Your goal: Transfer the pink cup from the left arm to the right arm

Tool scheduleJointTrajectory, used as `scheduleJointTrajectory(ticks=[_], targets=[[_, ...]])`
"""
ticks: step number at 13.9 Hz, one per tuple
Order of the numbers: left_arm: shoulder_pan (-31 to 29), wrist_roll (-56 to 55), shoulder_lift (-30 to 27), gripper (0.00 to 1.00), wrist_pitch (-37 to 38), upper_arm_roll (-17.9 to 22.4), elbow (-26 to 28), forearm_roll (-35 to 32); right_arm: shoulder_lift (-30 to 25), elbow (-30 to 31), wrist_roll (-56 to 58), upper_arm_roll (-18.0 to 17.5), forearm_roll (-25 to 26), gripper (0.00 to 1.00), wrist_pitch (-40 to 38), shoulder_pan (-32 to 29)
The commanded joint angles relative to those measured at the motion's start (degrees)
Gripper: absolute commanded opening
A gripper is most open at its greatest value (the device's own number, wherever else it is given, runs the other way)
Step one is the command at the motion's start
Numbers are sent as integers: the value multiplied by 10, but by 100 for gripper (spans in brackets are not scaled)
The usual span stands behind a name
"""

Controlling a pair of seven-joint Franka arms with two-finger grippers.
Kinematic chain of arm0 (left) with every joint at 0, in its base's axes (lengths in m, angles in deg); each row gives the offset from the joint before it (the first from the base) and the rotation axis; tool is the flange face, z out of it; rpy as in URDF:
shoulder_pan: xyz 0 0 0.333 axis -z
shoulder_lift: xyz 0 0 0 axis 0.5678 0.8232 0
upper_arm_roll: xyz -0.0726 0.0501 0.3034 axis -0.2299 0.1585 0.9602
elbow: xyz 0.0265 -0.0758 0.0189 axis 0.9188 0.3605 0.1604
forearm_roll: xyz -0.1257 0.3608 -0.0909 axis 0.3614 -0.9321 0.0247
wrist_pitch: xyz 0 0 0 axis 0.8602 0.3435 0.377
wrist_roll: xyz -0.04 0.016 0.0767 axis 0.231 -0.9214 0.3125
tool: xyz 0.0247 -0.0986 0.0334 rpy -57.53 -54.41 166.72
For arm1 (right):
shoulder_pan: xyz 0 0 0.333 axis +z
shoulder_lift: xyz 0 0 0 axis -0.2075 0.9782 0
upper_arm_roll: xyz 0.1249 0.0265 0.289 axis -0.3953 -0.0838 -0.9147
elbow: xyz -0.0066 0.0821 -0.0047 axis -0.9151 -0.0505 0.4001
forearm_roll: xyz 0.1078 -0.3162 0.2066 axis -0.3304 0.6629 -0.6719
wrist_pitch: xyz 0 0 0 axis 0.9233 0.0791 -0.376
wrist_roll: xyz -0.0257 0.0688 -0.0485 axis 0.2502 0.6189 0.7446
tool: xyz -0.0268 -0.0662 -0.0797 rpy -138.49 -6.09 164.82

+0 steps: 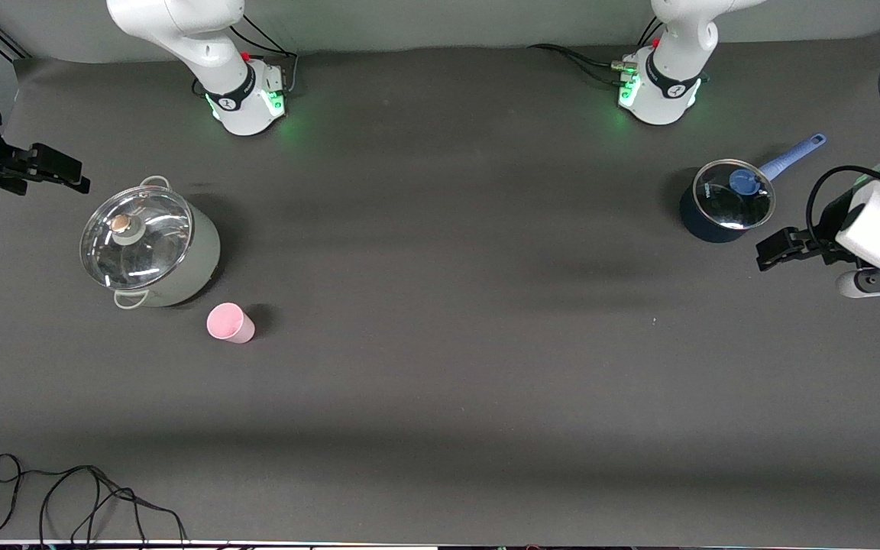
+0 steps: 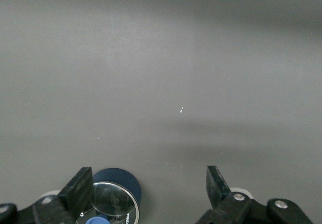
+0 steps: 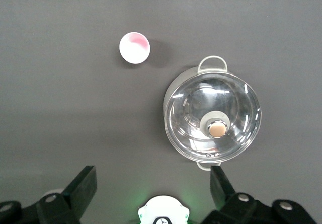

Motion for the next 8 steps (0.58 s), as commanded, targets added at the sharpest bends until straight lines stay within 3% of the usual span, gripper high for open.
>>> scheduleJointTrajectory(ticks=[1,3,8], targets=[[114,8,-15,100,1,108,5,3,-25,22,-6,-10,4,100,18,-7],[130,56,-14,100,3,124,0,4,-25,22,-8,-10,-35,100,33,-8],[123,75,-14,100,5,124,-9,4,-23,24,0,-10,-36,100,44,-8]])
